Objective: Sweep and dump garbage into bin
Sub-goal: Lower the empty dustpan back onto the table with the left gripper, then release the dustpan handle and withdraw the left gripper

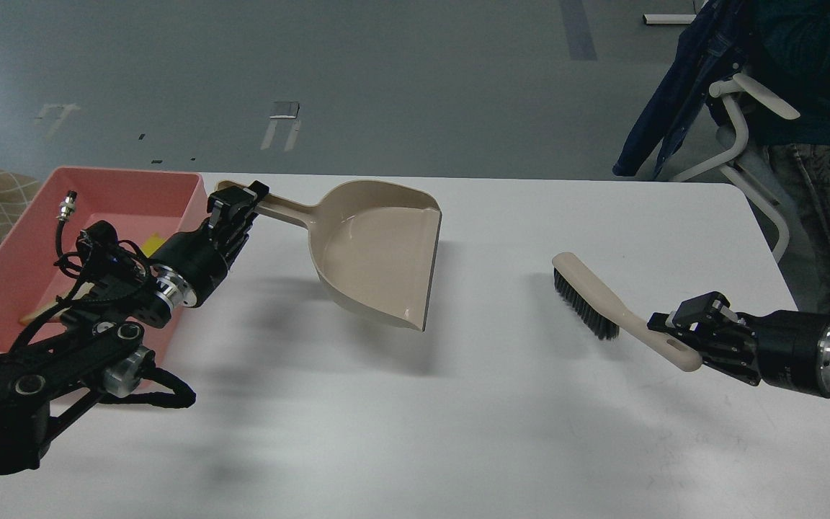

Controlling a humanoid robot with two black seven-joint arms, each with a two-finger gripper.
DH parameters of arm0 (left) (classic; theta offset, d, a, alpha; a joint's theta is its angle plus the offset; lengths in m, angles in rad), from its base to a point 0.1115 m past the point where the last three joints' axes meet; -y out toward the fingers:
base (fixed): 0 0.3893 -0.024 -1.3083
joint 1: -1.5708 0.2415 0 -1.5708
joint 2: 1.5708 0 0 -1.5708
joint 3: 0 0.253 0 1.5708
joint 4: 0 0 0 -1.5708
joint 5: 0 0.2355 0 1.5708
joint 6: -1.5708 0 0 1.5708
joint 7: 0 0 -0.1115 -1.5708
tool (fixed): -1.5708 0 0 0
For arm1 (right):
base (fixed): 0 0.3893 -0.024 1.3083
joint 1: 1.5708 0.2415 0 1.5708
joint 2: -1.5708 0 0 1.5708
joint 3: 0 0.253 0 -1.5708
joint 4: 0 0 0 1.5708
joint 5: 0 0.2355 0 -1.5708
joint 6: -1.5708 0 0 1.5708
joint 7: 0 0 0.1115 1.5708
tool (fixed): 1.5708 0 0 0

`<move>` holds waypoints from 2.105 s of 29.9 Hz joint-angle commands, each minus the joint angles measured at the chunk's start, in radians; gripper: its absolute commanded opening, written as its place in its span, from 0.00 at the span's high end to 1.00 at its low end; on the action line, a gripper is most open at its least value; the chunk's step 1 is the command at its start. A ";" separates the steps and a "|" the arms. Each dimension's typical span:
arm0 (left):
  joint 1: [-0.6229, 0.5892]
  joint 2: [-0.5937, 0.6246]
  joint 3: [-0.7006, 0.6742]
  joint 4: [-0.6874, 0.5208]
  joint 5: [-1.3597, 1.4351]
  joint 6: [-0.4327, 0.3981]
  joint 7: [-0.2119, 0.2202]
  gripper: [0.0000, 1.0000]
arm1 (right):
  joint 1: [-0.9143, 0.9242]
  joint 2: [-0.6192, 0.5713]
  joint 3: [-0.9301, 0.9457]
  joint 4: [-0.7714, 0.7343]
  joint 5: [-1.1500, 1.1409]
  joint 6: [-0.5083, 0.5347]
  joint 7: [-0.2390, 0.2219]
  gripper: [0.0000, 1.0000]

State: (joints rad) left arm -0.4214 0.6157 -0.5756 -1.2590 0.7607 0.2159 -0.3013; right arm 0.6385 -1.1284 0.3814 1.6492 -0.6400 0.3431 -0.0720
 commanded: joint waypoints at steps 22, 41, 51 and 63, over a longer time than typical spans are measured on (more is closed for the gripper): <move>0.009 -0.140 0.068 0.122 0.189 0.051 -0.030 1.00 | -0.010 -0.027 -0.009 0.003 0.003 -0.006 0.026 1.00; 0.009 -0.133 0.054 0.130 0.178 0.051 -0.027 0.85 | -0.010 -0.025 -0.009 0.004 0.003 -0.004 0.032 1.00; 0.009 -0.128 0.051 0.131 0.175 0.046 -0.027 0.02 | -0.010 -0.022 -0.007 0.003 0.003 -0.009 0.032 1.00; 0.004 -0.042 0.057 0.116 0.178 -0.069 -0.025 0.02 | -0.010 -0.018 -0.004 0.003 0.005 -0.010 0.032 0.71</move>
State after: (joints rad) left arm -0.4154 0.5479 -0.5235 -1.1419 0.9364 0.1797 -0.3271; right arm 0.6289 -1.1471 0.3758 1.6520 -0.6351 0.3329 -0.0399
